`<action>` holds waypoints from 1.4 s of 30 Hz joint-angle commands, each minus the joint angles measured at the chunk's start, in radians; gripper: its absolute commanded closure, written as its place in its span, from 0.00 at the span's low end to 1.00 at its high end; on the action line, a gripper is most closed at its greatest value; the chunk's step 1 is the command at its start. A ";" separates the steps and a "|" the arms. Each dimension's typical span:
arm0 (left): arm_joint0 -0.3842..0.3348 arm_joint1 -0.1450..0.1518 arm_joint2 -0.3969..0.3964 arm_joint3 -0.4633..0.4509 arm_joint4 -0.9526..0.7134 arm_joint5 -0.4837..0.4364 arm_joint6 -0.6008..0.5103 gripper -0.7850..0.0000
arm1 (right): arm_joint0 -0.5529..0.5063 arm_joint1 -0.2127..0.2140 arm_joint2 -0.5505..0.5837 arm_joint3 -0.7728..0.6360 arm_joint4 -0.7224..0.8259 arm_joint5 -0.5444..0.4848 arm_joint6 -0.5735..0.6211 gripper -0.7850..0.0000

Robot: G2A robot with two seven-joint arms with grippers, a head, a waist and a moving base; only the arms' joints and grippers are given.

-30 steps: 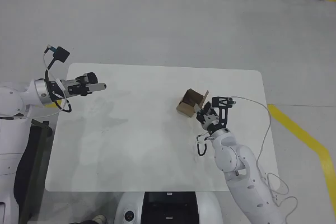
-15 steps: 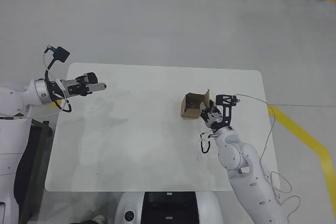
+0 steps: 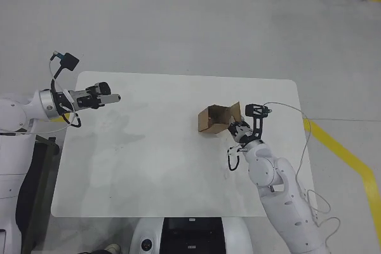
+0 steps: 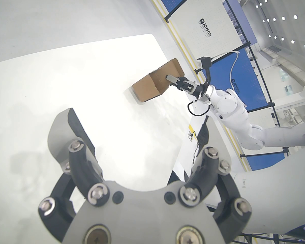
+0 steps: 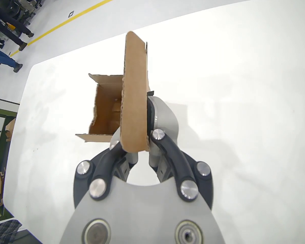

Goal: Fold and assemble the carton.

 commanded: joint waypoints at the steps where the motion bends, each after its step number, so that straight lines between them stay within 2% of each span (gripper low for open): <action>1: 0.000 0.000 0.000 0.000 0.000 0.000 0.000 0.00 | -0.004 -0.001 0.007 -0.008 0.036 -0.011 -0.010 1.00; 14: 0.000 0.000 0.000 0.000 0.000 0.000 0.000 0.00 | -0.112 -0.009 0.032 -0.157 0.346 -0.147 -0.135 1.00; 18: 0.000 0.000 0.000 0.000 0.000 0.000 0.000 0.00 | -0.147 -0.018 0.045 -0.144 0.627 -0.286 -0.182 1.00; 23: 0.000 0.000 0.000 0.000 0.000 0.000 0.000 0.00 | -0.221 -0.017 0.066 -0.185 0.802 -0.321 -0.182 1.00; 42: 0.000 0.000 0.000 0.000 0.000 0.000 0.000 0.00 | -0.247 -0.014 0.069 -0.184 0.832 -0.339 -0.174 1.00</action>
